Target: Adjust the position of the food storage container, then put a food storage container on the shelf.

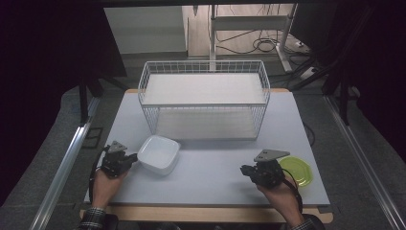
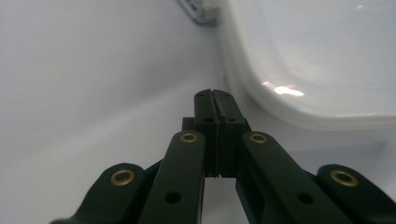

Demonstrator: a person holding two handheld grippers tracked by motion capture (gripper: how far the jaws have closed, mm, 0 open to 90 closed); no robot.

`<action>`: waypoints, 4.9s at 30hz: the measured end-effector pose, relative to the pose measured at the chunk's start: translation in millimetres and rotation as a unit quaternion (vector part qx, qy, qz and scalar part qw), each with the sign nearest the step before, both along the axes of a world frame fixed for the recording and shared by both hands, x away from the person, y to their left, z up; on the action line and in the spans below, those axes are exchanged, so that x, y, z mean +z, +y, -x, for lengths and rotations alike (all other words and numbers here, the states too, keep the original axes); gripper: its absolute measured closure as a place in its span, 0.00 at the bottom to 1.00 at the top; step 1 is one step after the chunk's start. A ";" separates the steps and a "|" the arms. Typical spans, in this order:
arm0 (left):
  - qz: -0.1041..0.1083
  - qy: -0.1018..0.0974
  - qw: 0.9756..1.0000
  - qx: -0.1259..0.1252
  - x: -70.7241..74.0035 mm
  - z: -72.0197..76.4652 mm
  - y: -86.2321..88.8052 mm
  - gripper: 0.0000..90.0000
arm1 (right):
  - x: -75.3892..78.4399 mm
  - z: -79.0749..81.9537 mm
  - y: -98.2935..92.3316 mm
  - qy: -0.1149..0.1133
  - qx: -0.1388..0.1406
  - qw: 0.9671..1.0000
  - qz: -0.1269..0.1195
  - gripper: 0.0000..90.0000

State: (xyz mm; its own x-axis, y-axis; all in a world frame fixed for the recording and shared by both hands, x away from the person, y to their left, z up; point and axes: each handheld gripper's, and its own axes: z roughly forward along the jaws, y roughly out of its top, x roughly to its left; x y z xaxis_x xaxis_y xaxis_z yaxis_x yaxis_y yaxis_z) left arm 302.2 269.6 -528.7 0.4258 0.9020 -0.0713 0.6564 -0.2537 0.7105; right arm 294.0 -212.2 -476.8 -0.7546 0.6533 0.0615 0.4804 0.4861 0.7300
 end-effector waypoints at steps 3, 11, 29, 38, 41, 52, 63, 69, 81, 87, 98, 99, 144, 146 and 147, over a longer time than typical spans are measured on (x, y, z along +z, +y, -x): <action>-0.008 0.001 1.000 -0.008 0.2 -0.5 -7.8 1.00 | -2.1 -1.7 4.3 0.002 0.005 1.000 0.000 0.93; -0.009 0.000 0.999 -0.032 1.3 -3.4 -23.3 1.00 | -5.2 -7.6 9.5 0.007 0.008 1.000 -0.008 0.93; -0.024 -0.003 0.991 -0.128 2.2 -24.7 -89.7 0.98 | -18.3 -33.9 45.5 0.007 0.022 1.000 0.004 0.97; -0.021 -0.002 0.985 -0.169 2.6 -22.8 -118.9 0.98 | -26.5 -55.2 57.4 0.010 0.004 1.000 -0.002 0.96; -0.020 -0.002 0.985 -0.174 2.1 -22.1 -125.0 0.97 | -29.7 -63.6 58.6 0.009 -0.006 1.000 -0.004 0.96; -0.035 -0.002 0.981 -0.189 4.8 -7.9 -139.8 0.99 | -30.8 -64.9 58.0 0.015 -0.014 1.000 -0.003 0.99; -0.042 0.013 0.978 -0.205 8.2 17.6 -138.4 0.98 | -30.4 -56.1 63.9 0.021 0.000 1.000 0.000 0.99; -0.042 0.015 0.976 -0.211 8.8 21.1 -141.8 0.97 | -30.4 -56.4 63.5 0.019 0.000 1.000 0.002 0.99; -0.037 0.013 0.978 -0.207 9.8 18.4 -140.4 0.93 | -29.0 -55.7 62.2 0.017 -0.001 1.000 0.006 0.99; -0.038 0.008 0.982 -0.187 9.7 4.3 -147.2 0.96 | -27.0 -50.8 57.2 0.022 -0.024 0.999 0.012 1.00; -0.029 -0.005 0.986 -0.166 13.7 -3.4 -134.2 0.84 | -21.6 -44.5 46.7 0.021 -0.037 0.999 0.007 0.95; -0.010 -0.004 0.987 -0.159 16.1 -0.7 -123.8 0.69 | -17.2 -41.2 40.8 0.004 -0.045 0.999 0.013 0.90; 0.132 0.073 0.960 -0.237 22.7 -27.2 -141.6 0.15 | -12.1 -65.2 49.3 0.130 0.049 0.987 -0.079 0.39; 0.124 0.076 0.962 -0.233 24.3 -27.2 -144.5 0.16 | -12.1 -66.7 47.5 0.146 0.045 0.985 -0.086 0.44; 0.121 0.077 0.962 -0.233 25.0 -27.0 -144.8 0.17 | -11.3 -66.7 46.6 0.154 0.039 0.983 -0.087 0.47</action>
State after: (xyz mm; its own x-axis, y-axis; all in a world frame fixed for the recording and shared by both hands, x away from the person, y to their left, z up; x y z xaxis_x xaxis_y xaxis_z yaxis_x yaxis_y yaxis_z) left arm 329.2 124.9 -503.7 0.7476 0.5650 -0.3490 0.6133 -0.3857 0.6893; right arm 360.7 -165.6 -488.2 -0.7303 0.5528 0.4014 0.6580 0.4111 0.6309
